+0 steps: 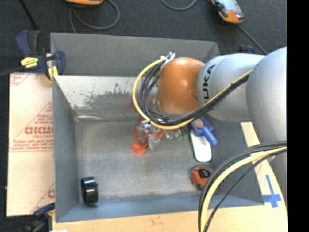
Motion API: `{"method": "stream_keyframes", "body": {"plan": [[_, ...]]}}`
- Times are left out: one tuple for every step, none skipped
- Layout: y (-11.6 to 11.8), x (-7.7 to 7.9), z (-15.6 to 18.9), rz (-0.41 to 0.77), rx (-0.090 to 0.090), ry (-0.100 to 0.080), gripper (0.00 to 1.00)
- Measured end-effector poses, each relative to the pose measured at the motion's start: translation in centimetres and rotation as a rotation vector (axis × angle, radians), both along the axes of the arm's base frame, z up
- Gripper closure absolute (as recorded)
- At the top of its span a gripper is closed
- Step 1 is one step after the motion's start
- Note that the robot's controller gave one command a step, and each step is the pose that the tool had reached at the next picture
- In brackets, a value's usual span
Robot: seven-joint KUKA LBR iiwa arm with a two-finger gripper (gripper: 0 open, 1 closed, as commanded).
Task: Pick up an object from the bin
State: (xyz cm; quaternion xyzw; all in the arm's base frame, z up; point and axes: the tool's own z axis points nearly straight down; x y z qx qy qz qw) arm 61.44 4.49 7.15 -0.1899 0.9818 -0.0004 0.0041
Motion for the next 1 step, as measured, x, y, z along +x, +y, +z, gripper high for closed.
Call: {"method": "stream_keyframes", "body": {"plan": [[0.04,-0.04,0.01,-0.003,0.001,0.001,1.00]]}}
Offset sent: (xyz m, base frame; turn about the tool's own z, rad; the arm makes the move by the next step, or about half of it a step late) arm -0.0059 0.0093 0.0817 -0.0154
